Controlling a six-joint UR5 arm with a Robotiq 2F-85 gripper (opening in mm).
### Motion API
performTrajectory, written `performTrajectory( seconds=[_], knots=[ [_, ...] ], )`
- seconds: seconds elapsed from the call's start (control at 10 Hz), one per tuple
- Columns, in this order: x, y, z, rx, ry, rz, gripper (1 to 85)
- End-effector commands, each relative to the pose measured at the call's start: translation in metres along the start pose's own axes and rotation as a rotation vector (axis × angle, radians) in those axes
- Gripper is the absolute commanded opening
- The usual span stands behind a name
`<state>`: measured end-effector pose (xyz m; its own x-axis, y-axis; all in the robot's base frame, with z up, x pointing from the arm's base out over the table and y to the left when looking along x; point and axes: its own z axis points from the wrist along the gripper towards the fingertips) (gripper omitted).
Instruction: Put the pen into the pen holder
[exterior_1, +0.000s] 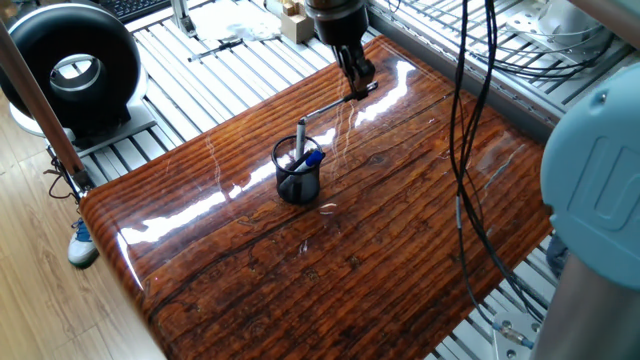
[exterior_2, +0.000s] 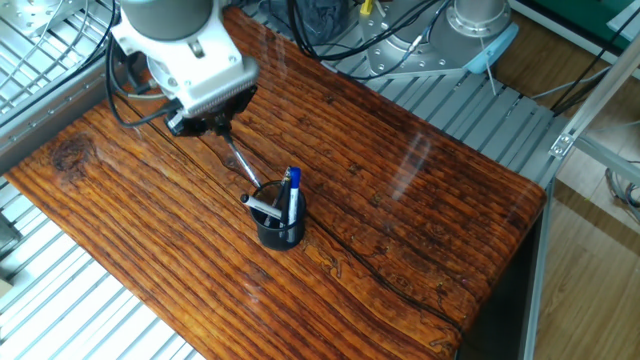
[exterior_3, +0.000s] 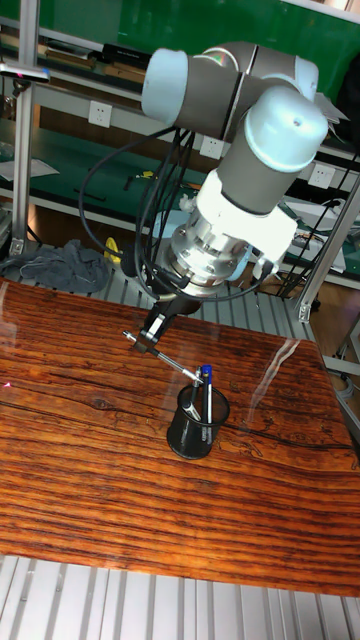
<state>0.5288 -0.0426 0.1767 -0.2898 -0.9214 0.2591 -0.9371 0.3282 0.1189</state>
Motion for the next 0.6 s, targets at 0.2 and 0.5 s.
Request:
performTrajectory(
  seconds=[0.2, 0.5],
  knots=[
    [-0.004, -0.002, 0.004, 0.017, 0.072, 0.011, 1.3],
    [-0.016, -0.005, 0.028, 0.039, 0.098, 0.032, 1.3]
  ],
)
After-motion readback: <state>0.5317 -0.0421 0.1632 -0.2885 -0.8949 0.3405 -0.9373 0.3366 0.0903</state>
